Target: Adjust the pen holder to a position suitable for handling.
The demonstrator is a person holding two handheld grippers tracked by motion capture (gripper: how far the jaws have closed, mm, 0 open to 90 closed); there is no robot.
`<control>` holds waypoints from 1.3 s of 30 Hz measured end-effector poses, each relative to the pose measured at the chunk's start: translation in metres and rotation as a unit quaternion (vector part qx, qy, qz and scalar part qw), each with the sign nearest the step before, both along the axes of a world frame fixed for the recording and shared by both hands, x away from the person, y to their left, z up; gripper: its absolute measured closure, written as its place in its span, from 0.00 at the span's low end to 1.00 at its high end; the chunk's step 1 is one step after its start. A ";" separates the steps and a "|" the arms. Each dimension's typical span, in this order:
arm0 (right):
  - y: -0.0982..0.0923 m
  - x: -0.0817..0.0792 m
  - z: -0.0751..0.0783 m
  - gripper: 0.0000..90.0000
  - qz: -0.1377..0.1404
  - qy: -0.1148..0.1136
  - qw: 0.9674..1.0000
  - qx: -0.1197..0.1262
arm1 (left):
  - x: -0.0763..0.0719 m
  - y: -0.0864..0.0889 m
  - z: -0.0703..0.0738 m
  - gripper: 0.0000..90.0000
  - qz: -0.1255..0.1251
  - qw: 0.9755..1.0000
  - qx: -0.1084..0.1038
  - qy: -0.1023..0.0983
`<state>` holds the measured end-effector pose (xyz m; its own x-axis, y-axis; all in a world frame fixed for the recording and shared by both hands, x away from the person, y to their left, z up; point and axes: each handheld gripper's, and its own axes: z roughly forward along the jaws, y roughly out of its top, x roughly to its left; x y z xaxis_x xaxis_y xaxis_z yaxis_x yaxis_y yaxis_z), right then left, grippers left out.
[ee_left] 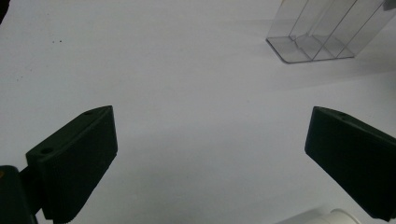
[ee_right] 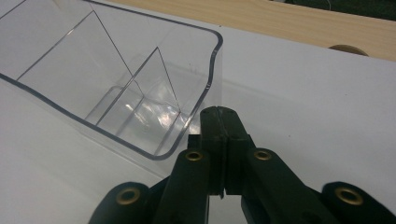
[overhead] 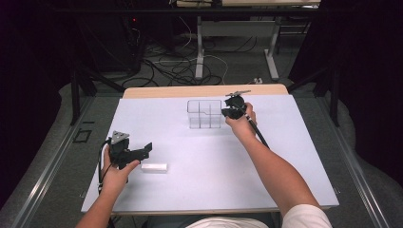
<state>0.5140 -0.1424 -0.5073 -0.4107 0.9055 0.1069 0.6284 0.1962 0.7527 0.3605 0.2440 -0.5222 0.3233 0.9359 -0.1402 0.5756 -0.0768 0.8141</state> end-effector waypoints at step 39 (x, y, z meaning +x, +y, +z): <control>-0.041 -0.090 0.019 0.46 0.122 -0.081 0.988 0.051 | 0.002 0.003 -0.003 0.03 -0.007 1.000 0.012 0.005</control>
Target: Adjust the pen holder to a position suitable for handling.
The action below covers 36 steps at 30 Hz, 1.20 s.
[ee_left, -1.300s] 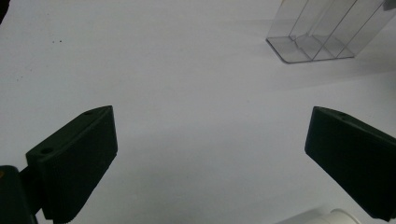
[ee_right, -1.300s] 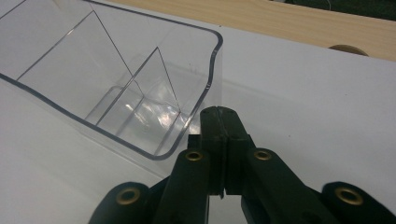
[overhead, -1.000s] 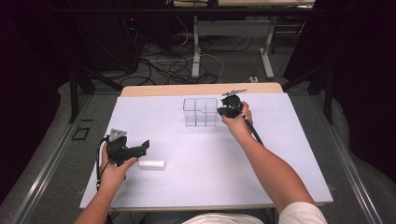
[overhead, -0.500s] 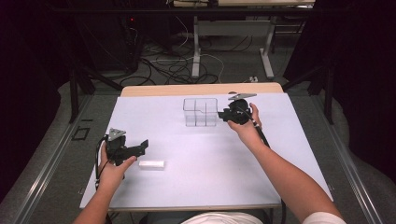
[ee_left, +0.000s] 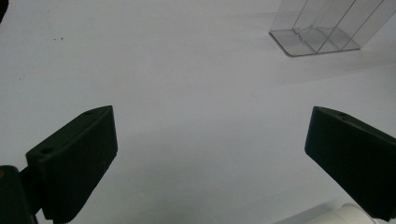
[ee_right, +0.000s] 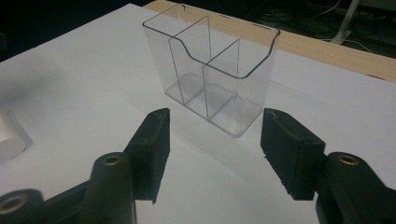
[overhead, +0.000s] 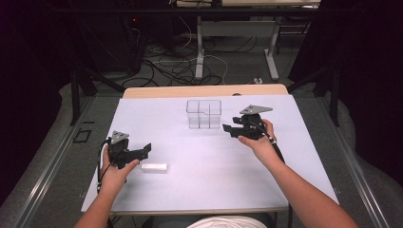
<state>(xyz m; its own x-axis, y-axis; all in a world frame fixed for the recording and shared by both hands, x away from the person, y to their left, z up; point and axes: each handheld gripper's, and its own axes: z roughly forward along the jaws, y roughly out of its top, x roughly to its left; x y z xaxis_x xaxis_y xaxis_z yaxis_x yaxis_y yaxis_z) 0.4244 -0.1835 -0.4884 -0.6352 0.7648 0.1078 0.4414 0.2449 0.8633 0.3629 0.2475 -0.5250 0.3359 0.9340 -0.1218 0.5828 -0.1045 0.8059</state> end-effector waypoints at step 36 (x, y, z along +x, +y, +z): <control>-0.082 -0.059 -0.029 0.16 -0.110 0.016 0.994 -0.012 | -0.011 -0.013 0.016 0.01 -0.075 0.995 0.060 -0.020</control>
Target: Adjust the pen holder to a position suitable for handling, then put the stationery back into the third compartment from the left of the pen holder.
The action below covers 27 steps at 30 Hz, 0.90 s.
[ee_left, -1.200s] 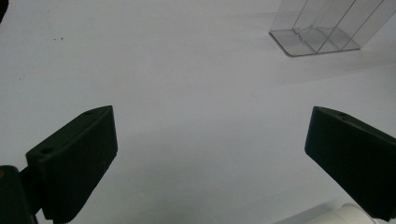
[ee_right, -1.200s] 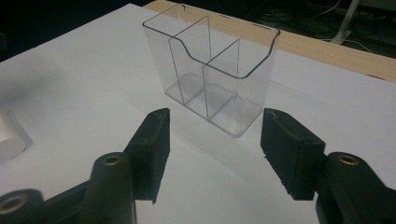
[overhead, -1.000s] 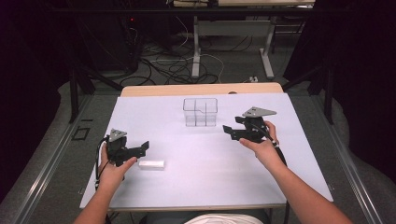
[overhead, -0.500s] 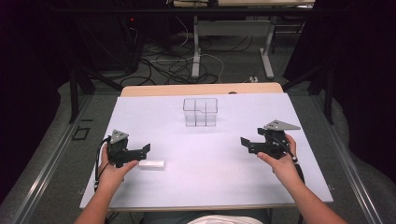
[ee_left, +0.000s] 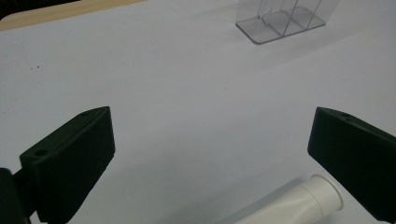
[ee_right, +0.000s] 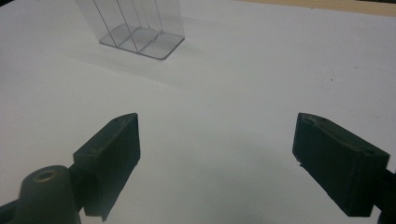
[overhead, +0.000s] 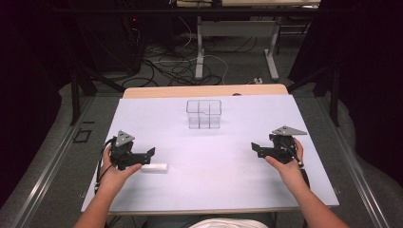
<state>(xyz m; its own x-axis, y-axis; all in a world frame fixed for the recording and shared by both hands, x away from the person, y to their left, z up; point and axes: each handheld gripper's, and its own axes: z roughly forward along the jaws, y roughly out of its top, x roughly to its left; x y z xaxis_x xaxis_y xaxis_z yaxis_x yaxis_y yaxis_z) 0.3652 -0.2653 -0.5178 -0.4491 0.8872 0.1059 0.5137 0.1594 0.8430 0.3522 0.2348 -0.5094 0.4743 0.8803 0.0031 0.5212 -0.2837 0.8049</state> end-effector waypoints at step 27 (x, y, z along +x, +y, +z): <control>-0.009 0.003 -0.001 0.16 -0.019 0.017 0.999 0.032 | 0.004 -0.006 0.018 0.12 -0.064 0.996 0.067 -0.007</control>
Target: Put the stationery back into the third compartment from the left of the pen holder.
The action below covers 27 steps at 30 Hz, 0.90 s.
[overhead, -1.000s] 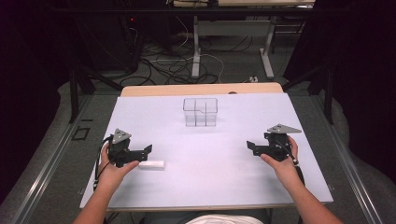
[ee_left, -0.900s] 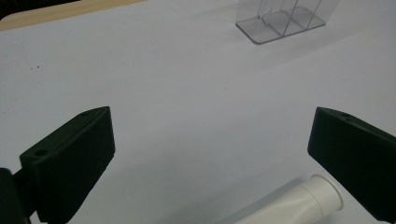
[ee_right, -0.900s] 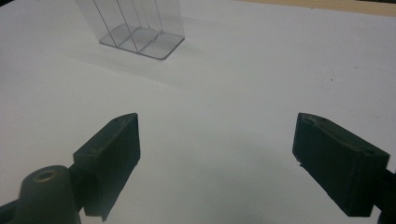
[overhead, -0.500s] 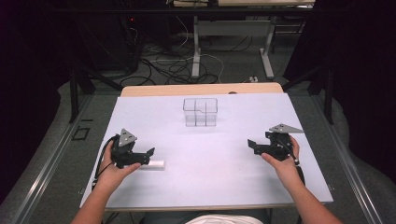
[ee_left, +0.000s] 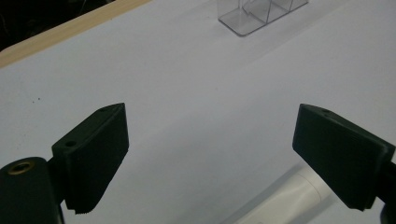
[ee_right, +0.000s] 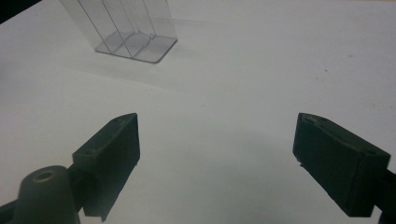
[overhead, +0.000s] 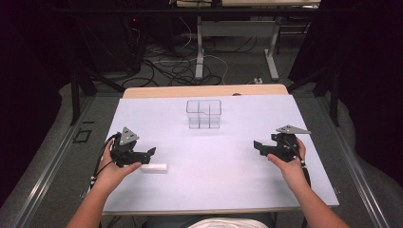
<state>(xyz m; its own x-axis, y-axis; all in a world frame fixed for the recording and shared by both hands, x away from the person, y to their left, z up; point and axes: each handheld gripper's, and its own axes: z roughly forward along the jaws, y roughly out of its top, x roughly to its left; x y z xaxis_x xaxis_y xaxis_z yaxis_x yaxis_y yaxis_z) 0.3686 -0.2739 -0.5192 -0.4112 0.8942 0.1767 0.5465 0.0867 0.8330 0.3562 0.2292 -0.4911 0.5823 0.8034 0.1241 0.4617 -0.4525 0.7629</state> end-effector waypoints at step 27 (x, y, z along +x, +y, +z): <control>-0.002 -0.001 -0.004 0.16 -0.002 0.018 1.000 0.010 | 0.007 -0.013 -0.008 0.39 -0.211 0.958 0.181 0.070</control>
